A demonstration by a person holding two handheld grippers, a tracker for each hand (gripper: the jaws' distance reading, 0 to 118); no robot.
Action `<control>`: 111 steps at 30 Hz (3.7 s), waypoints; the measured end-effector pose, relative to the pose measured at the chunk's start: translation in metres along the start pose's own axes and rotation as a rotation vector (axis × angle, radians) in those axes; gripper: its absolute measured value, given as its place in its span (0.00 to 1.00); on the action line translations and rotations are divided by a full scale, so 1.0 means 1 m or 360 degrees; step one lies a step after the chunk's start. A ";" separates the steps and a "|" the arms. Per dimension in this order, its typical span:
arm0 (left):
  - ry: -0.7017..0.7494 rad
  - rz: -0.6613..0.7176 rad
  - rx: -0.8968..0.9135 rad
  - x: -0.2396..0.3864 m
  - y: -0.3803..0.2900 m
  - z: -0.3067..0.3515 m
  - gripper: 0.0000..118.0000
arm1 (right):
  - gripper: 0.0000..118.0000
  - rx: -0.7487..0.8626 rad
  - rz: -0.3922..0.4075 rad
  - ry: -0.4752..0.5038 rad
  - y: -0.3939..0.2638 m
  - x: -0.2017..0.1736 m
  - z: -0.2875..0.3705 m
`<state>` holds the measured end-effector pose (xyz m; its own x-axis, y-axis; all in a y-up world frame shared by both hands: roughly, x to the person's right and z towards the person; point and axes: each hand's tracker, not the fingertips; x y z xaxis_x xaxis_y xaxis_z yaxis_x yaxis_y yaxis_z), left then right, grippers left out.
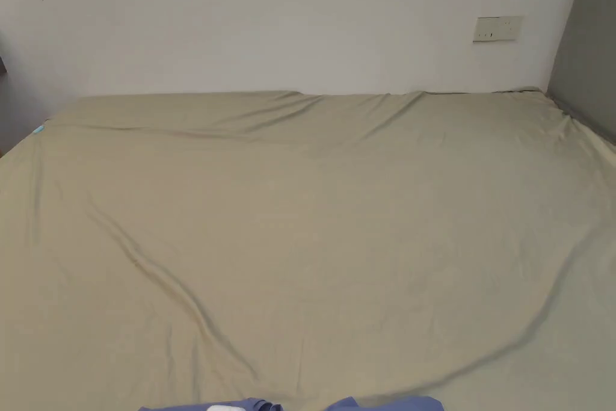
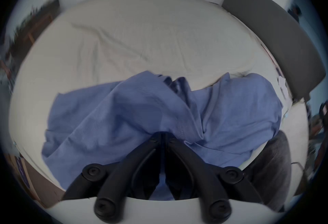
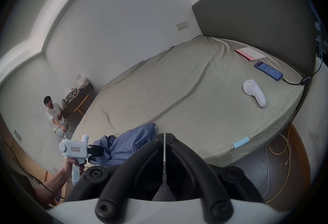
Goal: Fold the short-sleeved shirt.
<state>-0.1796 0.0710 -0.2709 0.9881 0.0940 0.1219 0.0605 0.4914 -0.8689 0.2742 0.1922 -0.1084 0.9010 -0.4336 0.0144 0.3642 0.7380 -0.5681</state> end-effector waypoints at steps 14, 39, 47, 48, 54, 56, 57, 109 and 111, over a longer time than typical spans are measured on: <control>-0.0095 0.0447 0.0448 -0.095 0.036 0.063 0.22 | 0.09 0.0031 0.0024 -0.0014 0.004 0.003 0.006; -0.0566 -0.0126 0.0023 -0.060 0.029 0.039 0.91 | 0.09 0.0001 -0.0018 0.0005 0.009 0.005 -0.001; -0.0726 0.0743 0.0178 -0.220 0.041 0.051 1.00 | 0.09 0.0015 -0.0014 -0.0019 0.011 0.010 0.003; -0.0780 0.0868 0.0125 -0.233 0.036 0.037 1.00 | 0.09 0.0016 -0.0019 -0.0025 0.011 0.011 0.004; -0.0904 0.1001 -0.0313 -0.254 0.010 -0.034 1.00 | 0.09 -0.0028 -0.0006 -0.0119 0.003 0.022 -0.003; -0.1041 0.0919 -0.0091 -0.239 0.004 -0.025 0.99 | 0.09 -0.0026 -0.0037 -0.0108 0.001 0.020 -0.003; -0.1172 0.0905 -0.0117 -0.236 0.006 -0.028 0.99 | 0.09 -0.0024 -0.0058 -0.0094 0.000 0.021 -0.005; -0.0716 0.0294 0.0111 -0.005 0.064 0.025 0.92 | 0.06 0.0103 0.0197 -0.0196 0.006 0.005 0.018; -0.0515 0.0323 0.0285 -0.021 0.065 0.047 0.89 | 0.06 0.0108 0.0177 -0.0175 0.005 0.006 0.017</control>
<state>-0.2029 0.1412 -0.3071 0.8802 0.4576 0.1263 -0.1846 0.5751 -0.7970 0.2856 0.2024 -0.0971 0.9556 -0.2909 0.0467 0.2726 0.8131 -0.5144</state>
